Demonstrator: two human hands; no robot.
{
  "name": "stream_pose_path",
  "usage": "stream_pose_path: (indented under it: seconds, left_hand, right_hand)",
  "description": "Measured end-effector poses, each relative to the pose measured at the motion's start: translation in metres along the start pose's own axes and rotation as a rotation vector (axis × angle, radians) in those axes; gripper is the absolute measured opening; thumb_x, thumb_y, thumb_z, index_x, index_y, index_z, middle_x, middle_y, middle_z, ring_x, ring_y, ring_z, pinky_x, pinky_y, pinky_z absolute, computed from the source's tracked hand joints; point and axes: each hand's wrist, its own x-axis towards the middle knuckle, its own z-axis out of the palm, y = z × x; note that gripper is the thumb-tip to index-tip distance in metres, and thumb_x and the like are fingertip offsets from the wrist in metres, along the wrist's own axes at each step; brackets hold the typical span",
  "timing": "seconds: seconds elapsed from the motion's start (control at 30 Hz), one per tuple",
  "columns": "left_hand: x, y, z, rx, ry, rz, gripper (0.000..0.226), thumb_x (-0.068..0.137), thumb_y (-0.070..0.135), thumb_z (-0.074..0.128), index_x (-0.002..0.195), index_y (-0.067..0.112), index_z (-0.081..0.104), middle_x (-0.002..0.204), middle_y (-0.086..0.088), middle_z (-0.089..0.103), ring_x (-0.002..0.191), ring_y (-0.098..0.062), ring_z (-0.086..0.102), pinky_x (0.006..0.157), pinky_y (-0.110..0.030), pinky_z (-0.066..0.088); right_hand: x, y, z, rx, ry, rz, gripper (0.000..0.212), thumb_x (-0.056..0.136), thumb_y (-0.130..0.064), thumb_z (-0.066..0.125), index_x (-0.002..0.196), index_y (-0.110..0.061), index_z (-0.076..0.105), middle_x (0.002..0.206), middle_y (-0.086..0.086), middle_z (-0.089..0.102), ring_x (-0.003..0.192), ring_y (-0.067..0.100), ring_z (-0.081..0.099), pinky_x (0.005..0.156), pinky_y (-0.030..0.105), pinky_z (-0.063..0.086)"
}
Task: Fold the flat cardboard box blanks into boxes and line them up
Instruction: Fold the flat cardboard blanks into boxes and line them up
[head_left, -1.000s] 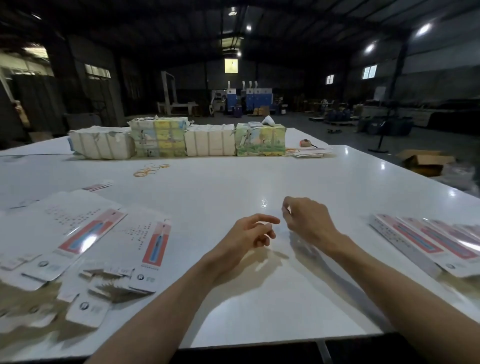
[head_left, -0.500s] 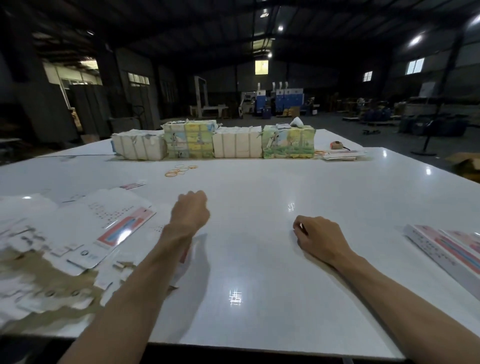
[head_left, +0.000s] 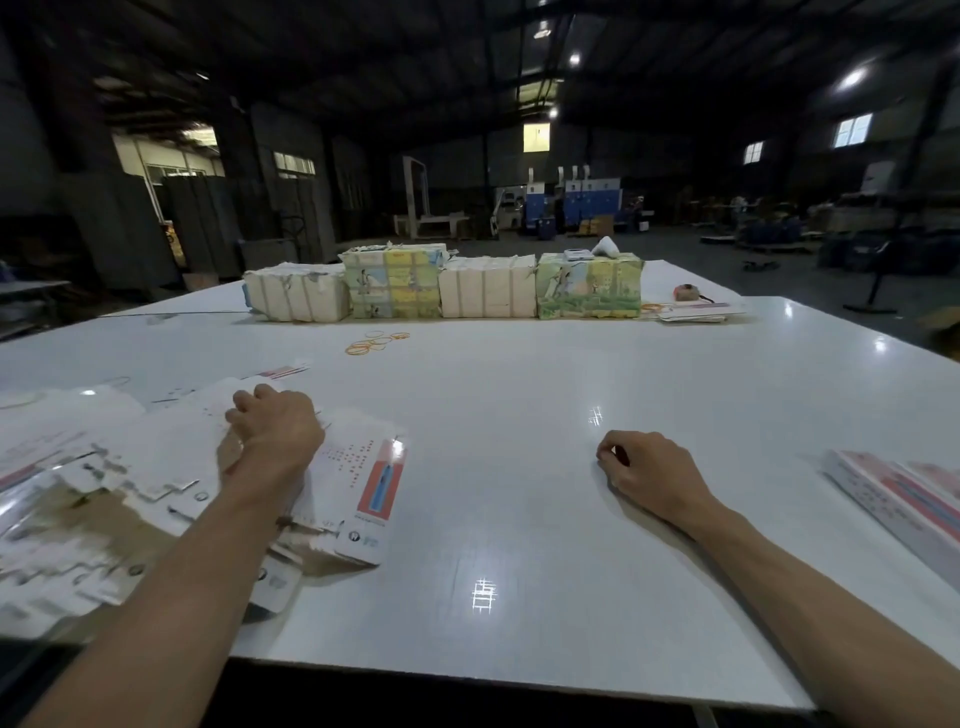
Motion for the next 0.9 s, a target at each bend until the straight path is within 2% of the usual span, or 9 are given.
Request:
stream_pose_path:
  seconds: [0.17,0.23,0.33,0.43,0.57,0.63,0.77,0.83,0.9]
  left_hand:
    - [0.003,-0.006,-0.004,-0.011,0.094,-0.042,0.082,0.085,0.050,0.083,0.144,0.004,0.049,0.146,-0.022,0.042,0.135,-0.037,0.040,0.114,-0.044,0.034]
    - [0.002,-0.005,-0.006,-0.005,0.164,-0.038,0.087,0.080,0.049,0.088,0.142,0.003,0.049,0.146,-0.020,0.039,0.134,-0.036,0.039,0.111,-0.042,0.036]
    - [0.001,-0.002,-0.004,0.004,0.234,-0.003,0.068,0.083,0.041,0.087,0.137,0.012,0.057,0.149,-0.015,0.034,0.137,-0.036,0.035,0.109,-0.042,0.037]
    - [-0.002,-0.001,0.000,0.015,0.286,0.021,0.048,0.087,0.036,0.083,0.129,0.019,0.064,0.144,-0.011,0.038,0.133,-0.035,0.037,0.106,-0.043,0.038]
    - [-0.010,0.001,-0.001,0.148,0.379,0.060,0.050,0.087,0.039,0.079,0.130,0.027,0.058,0.130,-0.007,0.054,0.120,-0.029,0.050,0.099,-0.041,0.039]
    - [-0.013,0.003,-0.005,0.139,0.356,0.096,0.048,0.090,0.035,0.078,0.131,0.025,0.056,0.124,-0.006,0.063,0.116,-0.028,0.059,0.099,-0.040,0.041]
    - [-0.012,0.010,-0.026,-0.044,0.331,0.115,0.024,0.096,0.026,0.076,0.116,0.015,0.069,0.105,-0.009,0.070,0.098,-0.029,0.068,0.078,-0.038,0.048]
    - [-0.015,0.016,-0.043,-0.257,0.302,0.194,0.025,0.094,0.035,0.078,0.105,0.014,0.074,0.092,-0.007,0.071,0.082,-0.026,0.067,0.068,-0.033,0.046]
    - [-0.026,0.025,-0.057,-0.540,0.186,0.325,0.031,0.090,0.048,0.080,0.093,0.017,0.076,0.078,0.000,0.071,0.063,-0.019,0.069,0.056,-0.026,0.045]
  right_hand:
    - [-0.001,-0.001,-0.001,0.005,-0.010,-0.001,0.015,0.098,-0.026,0.056,0.093,-0.030,0.070,0.077,-0.013,0.068,0.075,0.017,0.063,0.071,0.033,0.050]
    - [-0.001,0.000,0.000,0.001,-0.011,-0.006,0.015,0.098,-0.026,0.057,0.093,-0.030,0.070,0.077,-0.013,0.066,0.075,0.016,0.062,0.069,0.031,0.047]
    - [-0.002,0.001,0.000,0.003,-0.010,-0.006,0.016,0.098,-0.027,0.057,0.093,-0.031,0.071,0.077,-0.015,0.065,0.076,0.015,0.062,0.066,0.029,0.044]
    - [-0.001,0.002,0.000,0.002,-0.015,-0.007,0.017,0.099,-0.028,0.056,0.094,-0.033,0.071,0.077,-0.016,0.063,0.077,0.014,0.061,0.064,0.029,0.040]
    - [0.000,0.003,0.001,0.017,-0.020,-0.009,0.015,0.100,-0.029,0.057,0.094,-0.035,0.070,0.076,-0.015,0.064,0.075,0.012,0.061,0.063,0.027,0.040]
    - [0.001,0.003,0.002,0.019,-0.026,-0.010,0.015,0.100,-0.029,0.057,0.094,-0.036,0.069,0.075,-0.014,0.065,0.073,0.011,0.060,0.062,0.027,0.040]
    - [0.001,0.005,0.002,0.023,-0.039,-0.016,0.016,0.101,-0.029,0.056,0.094,-0.036,0.068,0.072,-0.012,0.064,0.070,0.008,0.059,0.061,0.026,0.040]
    - [0.001,0.005,0.002,0.022,-0.041,-0.016,0.016,0.101,-0.028,0.056,0.094,-0.036,0.068,0.073,-0.011,0.065,0.071,0.011,0.061,0.061,0.027,0.040]
    - [0.002,0.005,0.002,0.019,-0.043,-0.016,0.016,0.101,-0.027,0.056,0.095,-0.035,0.069,0.073,-0.010,0.065,0.072,0.014,0.062,0.061,0.027,0.041]
